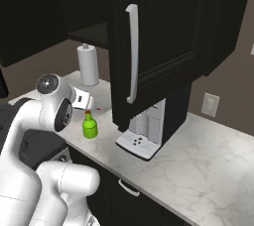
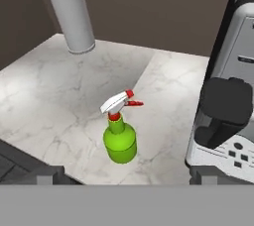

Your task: Move the cutting board and knife to the sink. Then move spray from the cabinet to the counter.

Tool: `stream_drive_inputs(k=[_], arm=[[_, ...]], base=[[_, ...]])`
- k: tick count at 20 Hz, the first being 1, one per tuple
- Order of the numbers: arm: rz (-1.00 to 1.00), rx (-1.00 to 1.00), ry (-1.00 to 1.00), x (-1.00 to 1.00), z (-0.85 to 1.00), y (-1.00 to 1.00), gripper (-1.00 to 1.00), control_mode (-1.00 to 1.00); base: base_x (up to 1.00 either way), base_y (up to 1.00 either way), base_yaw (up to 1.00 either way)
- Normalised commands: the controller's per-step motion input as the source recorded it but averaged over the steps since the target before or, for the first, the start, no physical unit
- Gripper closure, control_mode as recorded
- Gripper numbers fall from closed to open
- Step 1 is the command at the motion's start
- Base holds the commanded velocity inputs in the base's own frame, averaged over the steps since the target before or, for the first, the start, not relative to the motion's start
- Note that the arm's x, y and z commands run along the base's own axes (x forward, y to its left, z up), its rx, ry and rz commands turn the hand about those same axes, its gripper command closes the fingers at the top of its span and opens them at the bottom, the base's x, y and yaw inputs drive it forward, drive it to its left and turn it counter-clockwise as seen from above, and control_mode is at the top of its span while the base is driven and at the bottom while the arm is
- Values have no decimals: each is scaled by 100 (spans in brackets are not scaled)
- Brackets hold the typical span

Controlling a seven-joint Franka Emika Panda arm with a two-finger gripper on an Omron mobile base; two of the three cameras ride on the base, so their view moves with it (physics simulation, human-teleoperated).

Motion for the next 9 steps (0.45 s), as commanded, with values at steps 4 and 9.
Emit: stream_drive_inputs(k=[4, 9], arm=[[3, 0, 0, -44, 13, 0, -100, -100], [0, 0, 0, -43, 15, 0, -100, -100]], base=[[0, 0, 0], [0, 0, 0]])
